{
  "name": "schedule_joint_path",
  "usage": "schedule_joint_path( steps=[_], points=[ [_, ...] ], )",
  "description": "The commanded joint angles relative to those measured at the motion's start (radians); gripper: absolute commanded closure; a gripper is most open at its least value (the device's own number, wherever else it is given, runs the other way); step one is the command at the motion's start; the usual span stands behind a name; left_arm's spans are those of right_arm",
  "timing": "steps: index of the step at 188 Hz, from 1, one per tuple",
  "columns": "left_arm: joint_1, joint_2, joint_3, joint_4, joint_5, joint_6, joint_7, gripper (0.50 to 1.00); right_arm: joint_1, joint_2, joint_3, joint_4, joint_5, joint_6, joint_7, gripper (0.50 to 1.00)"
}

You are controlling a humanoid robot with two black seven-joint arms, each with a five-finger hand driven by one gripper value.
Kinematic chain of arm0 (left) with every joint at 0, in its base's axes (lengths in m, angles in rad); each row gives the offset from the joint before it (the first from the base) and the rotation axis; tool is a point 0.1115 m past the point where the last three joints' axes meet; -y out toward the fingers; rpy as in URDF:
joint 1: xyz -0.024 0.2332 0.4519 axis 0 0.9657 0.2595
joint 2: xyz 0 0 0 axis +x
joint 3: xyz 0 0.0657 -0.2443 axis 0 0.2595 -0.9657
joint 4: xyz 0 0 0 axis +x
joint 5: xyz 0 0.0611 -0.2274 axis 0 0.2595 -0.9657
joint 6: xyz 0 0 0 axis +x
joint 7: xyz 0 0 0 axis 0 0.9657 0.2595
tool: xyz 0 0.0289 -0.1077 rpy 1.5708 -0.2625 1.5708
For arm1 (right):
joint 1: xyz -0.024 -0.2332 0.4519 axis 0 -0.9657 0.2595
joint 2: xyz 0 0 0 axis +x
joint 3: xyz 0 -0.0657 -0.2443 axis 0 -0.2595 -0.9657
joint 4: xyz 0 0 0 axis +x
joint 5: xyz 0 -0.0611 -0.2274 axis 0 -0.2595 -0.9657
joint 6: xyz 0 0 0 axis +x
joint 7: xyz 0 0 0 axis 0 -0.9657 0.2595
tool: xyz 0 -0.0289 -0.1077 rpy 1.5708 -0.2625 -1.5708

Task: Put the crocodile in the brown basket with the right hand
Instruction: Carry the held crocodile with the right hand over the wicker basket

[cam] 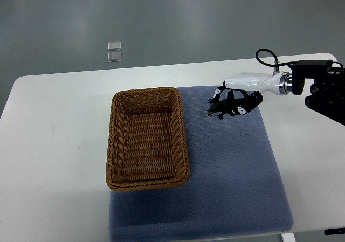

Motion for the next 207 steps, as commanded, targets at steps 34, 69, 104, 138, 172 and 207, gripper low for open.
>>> schedule_joint_path(
  steps=[34, 69, 104, 138, 172, 207],
  points=[
    [0.000, 0.000, 0.000, 0.000, 0.000, 0.000, 0.001, 0.500, 0.084, 0.074, 0.017, 0.025, 0.000, 0.014, 0.000, 1.000],
    [0.000, 0.000, 0.001, 0.000, 0.000, 0.000, 0.001, 0.500, 0.110, 0.154, 0.014, 0.063, -0.002, 0.014, -0.002, 1.000],
    [0.000, 0.000, 0.001, 0.000, 0.000, -0.001, 0.001, 0.500, 0.116, 0.237, 0.005, 0.088, -0.011, 0.014, -0.011, 1.000],
    [0.000, 0.000, 0.000, 0.000, 0.000, -0.001, 0.001, 0.500, 0.133, 0.314, -0.032, 0.082, -0.023, 0.015, -0.015, 1.000],
    [0.000, 0.000, 0.000, 0.000, 0.000, 0.000, -0.001, 0.500, 0.146, 0.407, -0.063, 0.019, -0.023, 0.015, -0.049, 1.000],
    [0.000, 0.000, 0.000, 0.000, 0.000, 0.000, 0.001, 0.500, 0.139, 0.421, -0.081, -0.002, -0.021, 0.014, -0.051, 1.000]
  ],
)
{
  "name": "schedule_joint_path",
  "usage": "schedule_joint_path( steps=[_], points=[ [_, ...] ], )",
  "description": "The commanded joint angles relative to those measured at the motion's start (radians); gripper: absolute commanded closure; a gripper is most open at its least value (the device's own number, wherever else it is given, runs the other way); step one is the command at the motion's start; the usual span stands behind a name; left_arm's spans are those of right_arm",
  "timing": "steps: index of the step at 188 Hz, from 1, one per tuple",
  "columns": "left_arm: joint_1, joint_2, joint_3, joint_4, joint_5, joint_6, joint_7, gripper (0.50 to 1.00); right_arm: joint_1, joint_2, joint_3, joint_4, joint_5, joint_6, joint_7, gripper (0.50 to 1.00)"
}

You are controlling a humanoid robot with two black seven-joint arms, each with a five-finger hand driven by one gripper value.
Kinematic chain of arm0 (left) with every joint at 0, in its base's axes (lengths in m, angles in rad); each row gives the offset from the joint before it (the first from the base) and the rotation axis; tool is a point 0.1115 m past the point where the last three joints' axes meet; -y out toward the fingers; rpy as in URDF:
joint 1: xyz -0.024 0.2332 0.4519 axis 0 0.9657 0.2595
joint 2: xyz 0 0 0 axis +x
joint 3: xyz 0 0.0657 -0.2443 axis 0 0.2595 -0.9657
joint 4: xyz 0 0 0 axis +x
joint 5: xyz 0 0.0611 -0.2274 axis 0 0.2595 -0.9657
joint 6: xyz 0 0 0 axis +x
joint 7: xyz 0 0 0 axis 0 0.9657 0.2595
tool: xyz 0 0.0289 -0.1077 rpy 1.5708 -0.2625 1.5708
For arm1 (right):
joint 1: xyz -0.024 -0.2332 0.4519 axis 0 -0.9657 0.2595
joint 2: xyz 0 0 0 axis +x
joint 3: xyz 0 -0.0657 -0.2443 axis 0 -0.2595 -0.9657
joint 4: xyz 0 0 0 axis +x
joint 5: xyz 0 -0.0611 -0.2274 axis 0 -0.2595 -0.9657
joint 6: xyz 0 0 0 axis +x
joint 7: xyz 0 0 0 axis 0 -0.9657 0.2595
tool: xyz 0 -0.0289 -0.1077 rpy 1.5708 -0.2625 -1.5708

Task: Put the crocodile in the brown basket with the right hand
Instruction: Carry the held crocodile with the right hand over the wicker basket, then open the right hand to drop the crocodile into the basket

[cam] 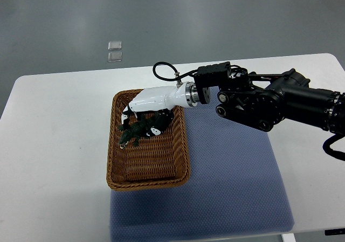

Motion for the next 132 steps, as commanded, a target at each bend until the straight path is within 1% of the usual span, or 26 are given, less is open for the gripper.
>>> schedule_joint_path(
  steps=[1, 19, 26, 31, 39, 40, 41, 42, 43, 44, 45, 46, 47, 48, 50, 51, 52, 53, 54, 55, 70, 71, 78, 81, 87, 132],
  points=[
    [0.000, 0.000, 0.000, 0.000, 0.000, 0.000, 0.000, 0.500, -0.007, 0.005, -0.004, -0.006, 0.002, -0.001, -0.001, 1.000],
    [0.000, 0.000, 0.001, 0.000, 0.000, 0.000, -0.001, 0.500, -0.015, 0.005, -0.004, -0.006, 0.003, -0.001, -0.001, 1.000],
    [0.000, 0.000, 0.000, 0.000, 0.000, 0.000, 0.000, 0.500, -0.021, 0.005, -0.004, -0.006, 0.008, 0.000, -0.001, 0.959],
    [0.000, 0.000, 0.000, 0.000, 0.000, 0.000, -0.001, 0.500, -0.024, 0.006, -0.004, -0.006, 0.008, 0.000, -0.003, 0.944],
    [0.000, 0.000, 0.000, 0.000, 0.000, -0.001, 0.000, 0.500, -0.025, 0.006, -0.004, -0.006, 0.009, 0.000, -0.003, 0.891],
    [0.000, 0.000, 0.000, 0.000, 0.000, 0.000, -0.001, 0.500, -0.027, 0.005, -0.004, -0.006, 0.011, 0.000, -0.001, 0.877],
    [0.000, 0.000, 0.000, 0.000, 0.000, 0.000, -0.001, 0.500, -0.027, 0.005, -0.004, -0.006, 0.011, 0.000, -0.001, 0.877],
    [0.000, 0.000, 0.001, 0.000, 0.000, 0.000, -0.001, 0.500, -0.027, 0.006, -0.004, -0.006, 0.011, 0.000, -0.001, 0.857],
    [0.000, 0.000, 0.001, 0.000, 0.000, 0.000, -0.001, 0.500, -0.027, 0.006, -0.004, -0.006, 0.011, 0.000, -0.001, 0.857],
    [0.000, 0.000, 0.000, 0.000, 0.000, 0.000, 0.000, 0.500, -0.025, 0.006, -0.004, -0.006, 0.012, 0.000, -0.001, 0.836],
    [0.000, 0.000, 0.000, 0.000, 0.000, 0.000, 0.000, 0.500, -0.025, 0.006, -0.004, -0.006, 0.012, 0.000, -0.001, 0.836],
    [0.000, 0.000, 0.000, 0.000, 0.000, -0.001, 0.000, 0.500, -0.027, 0.006, -0.004, -0.006, 0.014, 0.000, -0.001, 0.814],
    [0.000, 0.000, 0.000, 0.000, 0.000, -0.001, 0.000, 0.500, -0.027, 0.006, -0.004, -0.006, 0.014, 0.000, -0.001, 0.814],
    [0.000, 0.000, 0.000, 0.000, 0.000, 0.000, 0.000, 0.500, -0.027, 0.006, -0.004, -0.006, 0.015, 0.000, -0.001, 0.791],
    [0.000, 0.000, 0.000, 0.000, 0.000, 0.000, 0.000, 0.500, -0.027, 0.006, -0.004, -0.006, 0.015, 0.000, -0.001, 0.791],
    [0.000, 0.000, 0.001, 0.000, 0.000, 0.000, -0.001, 0.500, -0.027, 0.006, -0.004, -0.006, 0.015, 0.000, -0.001, 0.773],
    [0.000, 0.000, 0.001, 0.000, 0.000, 0.000, -0.001, 0.500, -0.027, 0.006, -0.004, -0.006, 0.015, 0.000, -0.001, 0.773],
    [0.000, 0.000, 0.000, 0.000, 0.000, -0.001, -0.001, 0.500, -0.027, 0.006, -0.004, -0.006, 0.017, 0.000, -0.001, 0.752],
    [0.000, 0.000, 0.000, 0.000, 0.000, -0.001, -0.001, 0.500, -0.027, 0.006, -0.004, -0.006, 0.017, 0.000, -0.001, 0.752],
    [0.000, 0.000, 0.000, 0.000, 0.000, 0.000, -0.001, 0.500, -0.027, 0.006, -0.004, -0.006, 0.017, 0.000, -0.001, 0.736],
    [0.000, 0.000, 0.000, 0.000, 0.000, -0.001, 0.000, 0.500, -0.027, 0.008, -0.004, -0.006, 0.018, 0.000, -0.001, 0.652],
    [0.000, 0.000, 0.000, 0.000, 0.000, 0.000, 0.000, 0.500, -0.025, 0.008, -0.004, -0.006, 0.018, 0.000, -0.001, 0.638],
    [0.000, 0.000, 0.001, 0.000, 0.000, -0.001, 0.000, 0.500, -0.025, 0.008, -0.004, -0.006, 0.020, 0.000, -0.001, 0.609],
    [0.000, 0.000, 0.001, 0.000, 0.000, 0.000, 0.000, 0.500, -0.025, 0.008, -0.004, -0.006, 0.020, 0.000, -0.001, 0.585],
    [0.000, 0.000, 0.000, 0.000, 0.000, 0.000, 0.000, 0.500, -0.025, 0.008, -0.002, -0.006, 0.021, -0.001, -0.001, 0.574],
    [0.000, 0.000, 0.001, 0.000, 0.000, -0.001, 0.000, 0.500, -0.028, -0.017, 0.041, -0.008, 0.032, -0.024, 0.002, 0.574]
  ],
)
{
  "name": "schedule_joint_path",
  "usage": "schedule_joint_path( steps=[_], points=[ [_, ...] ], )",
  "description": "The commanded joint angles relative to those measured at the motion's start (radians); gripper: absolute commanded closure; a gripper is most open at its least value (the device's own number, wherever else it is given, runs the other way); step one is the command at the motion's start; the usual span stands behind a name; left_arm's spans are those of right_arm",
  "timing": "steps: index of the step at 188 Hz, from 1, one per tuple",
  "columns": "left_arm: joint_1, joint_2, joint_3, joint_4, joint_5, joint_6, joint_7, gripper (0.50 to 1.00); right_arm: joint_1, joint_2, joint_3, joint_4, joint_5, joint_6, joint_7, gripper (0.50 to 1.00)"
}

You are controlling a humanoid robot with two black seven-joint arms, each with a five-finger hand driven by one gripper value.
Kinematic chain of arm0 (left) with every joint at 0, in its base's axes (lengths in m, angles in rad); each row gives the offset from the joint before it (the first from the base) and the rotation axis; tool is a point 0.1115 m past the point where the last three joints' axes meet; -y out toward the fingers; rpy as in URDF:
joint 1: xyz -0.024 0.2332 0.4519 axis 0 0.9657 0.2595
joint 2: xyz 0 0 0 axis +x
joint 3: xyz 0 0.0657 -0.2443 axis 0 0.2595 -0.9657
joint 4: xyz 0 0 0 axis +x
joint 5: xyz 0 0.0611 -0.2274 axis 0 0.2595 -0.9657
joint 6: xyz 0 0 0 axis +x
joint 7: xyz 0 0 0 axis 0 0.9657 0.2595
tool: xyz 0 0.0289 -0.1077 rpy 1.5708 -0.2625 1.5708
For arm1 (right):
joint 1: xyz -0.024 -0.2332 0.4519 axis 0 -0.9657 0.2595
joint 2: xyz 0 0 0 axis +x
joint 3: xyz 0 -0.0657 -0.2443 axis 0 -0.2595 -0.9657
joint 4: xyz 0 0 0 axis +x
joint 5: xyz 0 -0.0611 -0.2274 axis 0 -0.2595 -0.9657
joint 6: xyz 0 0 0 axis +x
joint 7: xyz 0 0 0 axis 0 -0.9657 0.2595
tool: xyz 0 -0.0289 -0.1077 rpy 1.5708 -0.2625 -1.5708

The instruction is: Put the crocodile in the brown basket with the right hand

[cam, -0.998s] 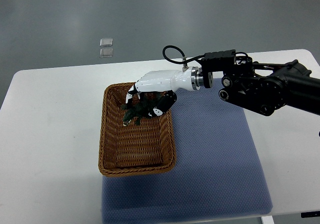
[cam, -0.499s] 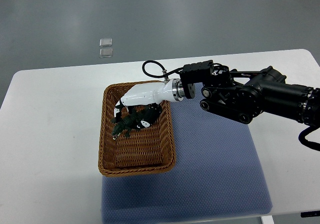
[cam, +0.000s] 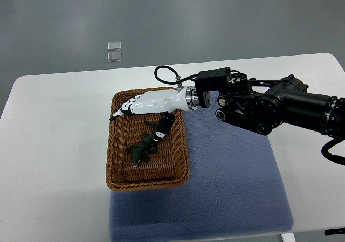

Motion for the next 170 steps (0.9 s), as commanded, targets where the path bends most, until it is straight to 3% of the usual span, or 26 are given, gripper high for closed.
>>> schedule_joint_path(
  steps=[1, 25, 54, 74, 170],
  points=[
    [0.000, 0.000, 0.001, 0.000, 0.000, -0.001, 0.001, 0.500, -0.003, -0.016, 0.029, 0.000, 0.009, -0.008, 0.002, 0.574],
    [0.000, 0.000, 0.001, 0.000, 0.000, 0.000, 0.001, 0.500, -0.024, -0.065, 0.141, 0.002, 0.150, 0.016, 0.000, 0.574],
    [0.000, 0.000, -0.001, 0.000, 0.000, 0.000, 0.001, 0.500, -0.056, -0.133, 0.187, 0.002, 0.388, 0.099, -0.001, 0.572],
    [0.000, 0.000, -0.001, 0.000, 0.000, 0.000, 0.001, 0.500, -0.070, -0.159, 0.187, 0.002, 0.511, 0.098, -0.006, 0.572],
    [0.000, 0.000, 0.001, 0.000, 0.000, -0.001, -0.001, 0.500, -0.230, -0.292, 0.259, -0.004, 1.270, 0.113, -0.228, 0.572]
  ],
)
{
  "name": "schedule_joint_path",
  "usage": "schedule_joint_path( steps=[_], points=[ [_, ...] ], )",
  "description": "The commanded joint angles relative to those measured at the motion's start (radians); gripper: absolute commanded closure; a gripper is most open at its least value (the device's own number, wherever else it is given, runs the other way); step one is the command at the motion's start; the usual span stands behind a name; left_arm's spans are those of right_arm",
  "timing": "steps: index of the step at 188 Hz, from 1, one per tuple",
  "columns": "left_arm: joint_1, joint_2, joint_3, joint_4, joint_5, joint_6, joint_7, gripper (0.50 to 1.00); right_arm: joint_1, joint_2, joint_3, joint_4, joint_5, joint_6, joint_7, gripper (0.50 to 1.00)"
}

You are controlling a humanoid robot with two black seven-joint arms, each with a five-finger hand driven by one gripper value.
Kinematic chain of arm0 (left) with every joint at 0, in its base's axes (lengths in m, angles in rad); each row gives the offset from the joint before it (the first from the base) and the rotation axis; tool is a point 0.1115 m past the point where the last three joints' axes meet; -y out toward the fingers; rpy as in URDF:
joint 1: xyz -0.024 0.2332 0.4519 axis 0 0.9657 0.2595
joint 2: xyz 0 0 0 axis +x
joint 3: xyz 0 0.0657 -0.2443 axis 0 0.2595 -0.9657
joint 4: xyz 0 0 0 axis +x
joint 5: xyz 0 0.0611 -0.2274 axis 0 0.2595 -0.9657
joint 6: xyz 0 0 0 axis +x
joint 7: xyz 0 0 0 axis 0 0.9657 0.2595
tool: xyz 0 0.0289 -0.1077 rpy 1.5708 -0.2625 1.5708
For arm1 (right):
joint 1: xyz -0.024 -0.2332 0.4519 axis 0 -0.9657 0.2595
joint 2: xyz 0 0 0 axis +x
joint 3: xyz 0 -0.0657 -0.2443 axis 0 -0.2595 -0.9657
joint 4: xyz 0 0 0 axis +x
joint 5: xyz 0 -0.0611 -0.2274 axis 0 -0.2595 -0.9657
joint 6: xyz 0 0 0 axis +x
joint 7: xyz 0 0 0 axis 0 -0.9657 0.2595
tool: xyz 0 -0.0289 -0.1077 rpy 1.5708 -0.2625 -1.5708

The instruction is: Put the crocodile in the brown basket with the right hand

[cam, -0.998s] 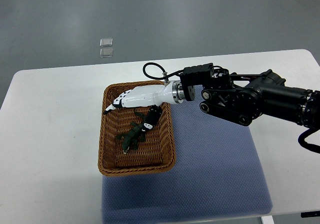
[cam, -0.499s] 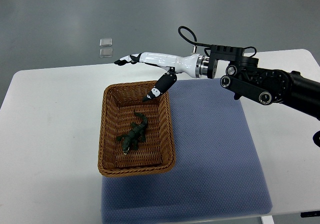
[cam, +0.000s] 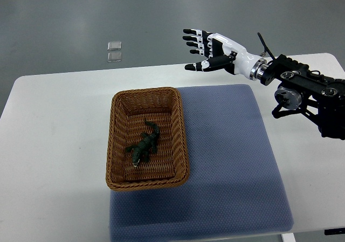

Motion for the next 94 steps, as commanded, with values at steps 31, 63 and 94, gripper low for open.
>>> schedule_joint_path(
  steps=[31, 63, 94],
  points=[
    [0.000, 0.000, 0.001, 0.000, 0.000, 0.000, -0.001, 0.500, -0.056, -0.039, 0.002, -0.041, 0.307, 0.002, -0.149, 0.572],
    [0.000, 0.000, -0.001, 0.000, 0.000, 0.000, -0.001, 0.500, -0.095, -0.053, 0.002, -0.102, 0.462, 0.100, -0.207, 0.572],
    [0.000, 0.000, 0.001, 0.000, 0.000, 0.000, 0.001, 0.500, -0.122, -0.065, 0.019, -0.110, 0.474, 0.138, -0.209, 0.572]
  ],
)
